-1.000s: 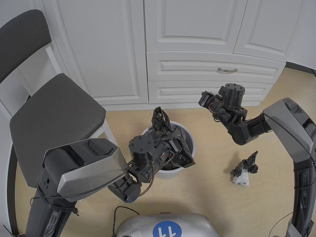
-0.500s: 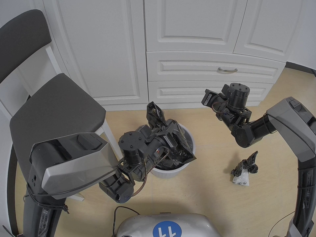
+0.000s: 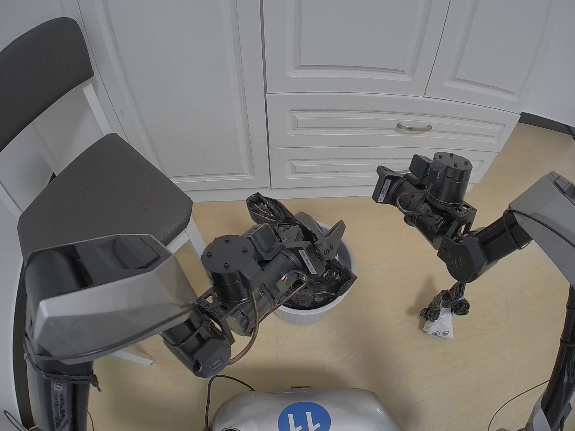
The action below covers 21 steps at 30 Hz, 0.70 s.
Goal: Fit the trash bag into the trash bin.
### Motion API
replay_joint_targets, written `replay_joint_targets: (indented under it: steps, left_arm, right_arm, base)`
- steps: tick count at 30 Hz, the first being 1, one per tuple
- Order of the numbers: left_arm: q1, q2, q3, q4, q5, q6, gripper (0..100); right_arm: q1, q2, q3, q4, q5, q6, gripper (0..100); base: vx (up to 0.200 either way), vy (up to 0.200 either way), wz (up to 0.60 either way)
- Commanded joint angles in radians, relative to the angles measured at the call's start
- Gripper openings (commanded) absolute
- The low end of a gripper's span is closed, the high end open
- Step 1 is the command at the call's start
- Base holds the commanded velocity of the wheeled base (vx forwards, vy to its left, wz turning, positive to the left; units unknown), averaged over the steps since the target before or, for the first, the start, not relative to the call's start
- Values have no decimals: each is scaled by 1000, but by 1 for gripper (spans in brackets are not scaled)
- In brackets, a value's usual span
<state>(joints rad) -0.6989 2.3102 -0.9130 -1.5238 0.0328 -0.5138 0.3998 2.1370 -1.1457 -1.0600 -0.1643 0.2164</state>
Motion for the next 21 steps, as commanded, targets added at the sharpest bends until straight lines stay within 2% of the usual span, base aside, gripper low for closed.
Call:
replay_joint_targets:
  steps: [1,5,7,11,13,14,17,21]
  left_arm:
    - [-27,-207,157,10,-70,84,100]
    - [-30,-308,215,65,-77,167,100]
    - [-24,-380,240,169,-77,235,100]
    - [-50,-434,267,356,-82,242,100]
    - [-68,-403,255,415,-82,241,100]
    - [-70,-324,221,442,-80,238,100]
    - [-65,-224,171,438,-50,235,100]
    - [-70,-307,207,436,-39,245,100]
  right_arm:
    - [45,-85,124,-40,2,-61,0]
    - [76,-92,170,-40,2,-89,0]
    - [96,-83,187,-40,2,-95,0]
    - [99,-68,190,-38,0,-101,0]
    - [99,-66,190,-37,0,-104,0]
    - [97,-66,192,-35,0,-111,0]
    - [97,-71,199,-35,0,-111,0]
    - [99,-77,212,-37,0,-112,0]
  base:
    - [0,0,0]
    - [0,0,0]
    - [0,0,0]
    - [0,0,0]
    - [0,0,0]
    - [0,0,0]
    - [0,0,0]
    - [0,0,0]
